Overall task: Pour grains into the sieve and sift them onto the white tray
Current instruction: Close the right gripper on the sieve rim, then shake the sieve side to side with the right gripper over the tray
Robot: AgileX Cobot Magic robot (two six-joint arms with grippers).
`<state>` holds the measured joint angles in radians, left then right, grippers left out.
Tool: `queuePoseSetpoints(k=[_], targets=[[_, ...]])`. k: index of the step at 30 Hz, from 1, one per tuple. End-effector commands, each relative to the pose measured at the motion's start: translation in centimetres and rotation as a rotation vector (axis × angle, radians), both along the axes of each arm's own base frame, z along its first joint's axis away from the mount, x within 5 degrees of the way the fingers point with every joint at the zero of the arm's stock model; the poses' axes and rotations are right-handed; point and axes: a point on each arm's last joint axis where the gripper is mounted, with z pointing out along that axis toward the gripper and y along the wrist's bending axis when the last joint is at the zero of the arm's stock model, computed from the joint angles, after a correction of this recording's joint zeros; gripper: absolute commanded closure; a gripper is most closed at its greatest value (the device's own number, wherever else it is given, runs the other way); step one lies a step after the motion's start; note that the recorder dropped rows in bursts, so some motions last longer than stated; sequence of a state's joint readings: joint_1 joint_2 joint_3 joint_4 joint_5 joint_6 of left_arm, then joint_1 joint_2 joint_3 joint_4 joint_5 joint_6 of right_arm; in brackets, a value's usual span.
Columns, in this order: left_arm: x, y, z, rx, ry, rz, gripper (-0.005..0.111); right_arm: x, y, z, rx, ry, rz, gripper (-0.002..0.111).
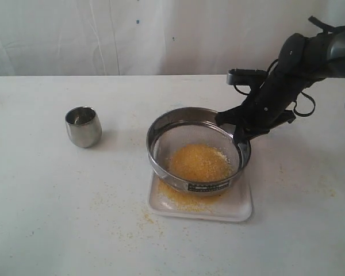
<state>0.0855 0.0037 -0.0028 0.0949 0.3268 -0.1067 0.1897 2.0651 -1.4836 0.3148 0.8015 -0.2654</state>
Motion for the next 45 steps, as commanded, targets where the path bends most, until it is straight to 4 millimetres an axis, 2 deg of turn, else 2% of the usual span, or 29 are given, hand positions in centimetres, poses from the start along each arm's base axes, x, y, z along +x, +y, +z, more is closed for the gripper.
queuePoseSetpoints(k=[1, 5, 9, 10, 12, 15, 17, 20, 23, 26, 31, 35, 39, 43, 44, 45], targets=[[-0.1, 0.0, -0.3, -0.004, 0.023, 0.003, 0.107, 0.0, -0.5, 0.9, -0.042, -0.011, -0.029, 0.108], [-0.1, 0.0, -0.3, -0.004, 0.023, 0.003, 0.107, -0.7, -0.6, 0.7, -0.053, 0.066, 0.004, 0.108], [-0.1, 0.0, -0.3, -0.004, 0.023, 0.003, 0.107, 0.6, -0.5, 1.0, -0.027, -0.067, -0.062, 0.108], [-0.1, 0.0, -0.3, -0.004, 0.023, 0.003, 0.107, 0.6, -0.4, 1.2, 0.006, -0.049, -0.121, 0.108], [-0.1, 0.0, -0.3, -0.004, 0.023, 0.003, 0.107, -0.3, 0.0, 1.1, 0.015, 0.042, -0.081, 0.108], [-0.1, 0.0, -0.3, -0.004, 0.023, 0.003, 0.107, 0.0, -0.1, 0.8, 0.011, 0.021, -0.079, 0.108], [-0.1, 0.0, -0.3, -0.004, 0.023, 0.003, 0.107, -0.6, 0.0, 0.9, 0.012, 0.08, -0.072, 0.108], [-0.1, 0.0, -0.3, -0.004, 0.023, 0.003, 0.107, 0.0, 0.0, 0.9, 0.018, 0.016, -0.093, 0.108], [-0.1, 0.0, -0.3, -0.004, 0.023, 0.003, 0.107, -0.9, 0.4, 0.7, 0.037, 0.121, -0.091, 0.108], [-0.1, 0.0, -0.3, -0.004, 0.023, 0.003, 0.107, 0.4, 0.4, 1.0, 0.047, -0.019, -0.126, 0.108], [-0.1, 0.0, -0.3, -0.004, 0.023, 0.003, 0.107, -1.0, 0.6, 0.8, 0.049, 0.133, -0.117, 0.108], [-0.1, 0.0, -0.3, -0.004, 0.023, 0.003, 0.107, 0.3, 0.4, 1.0, 0.064, -0.005, -0.157, 0.108], [-0.1, 0.0, -0.3, -0.004, 0.023, 0.003, 0.107, -1.3, 0.5, 0.7, 0.044, 0.161, -0.126, 0.108], [-0.1, 0.0, -0.3, -0.004, 0.023, 0.003, 0.107, -0.1, 0.3, 1.0, 0.048, 0.026, -0.145, 0.108], [-0.1, 0.0, -0.3, -0.004, 0.023, 0.003, 0.107, -0.5, 0.3, 1.0, 0.046, 0.066, -0.144, 0.108], [-0.1, 0.0, -0.3, -0.004, 0.023, 0.003, 0.107, -1.7, 0.3, 1.0, 0.025, 0.175, -0.103, 0.108]])
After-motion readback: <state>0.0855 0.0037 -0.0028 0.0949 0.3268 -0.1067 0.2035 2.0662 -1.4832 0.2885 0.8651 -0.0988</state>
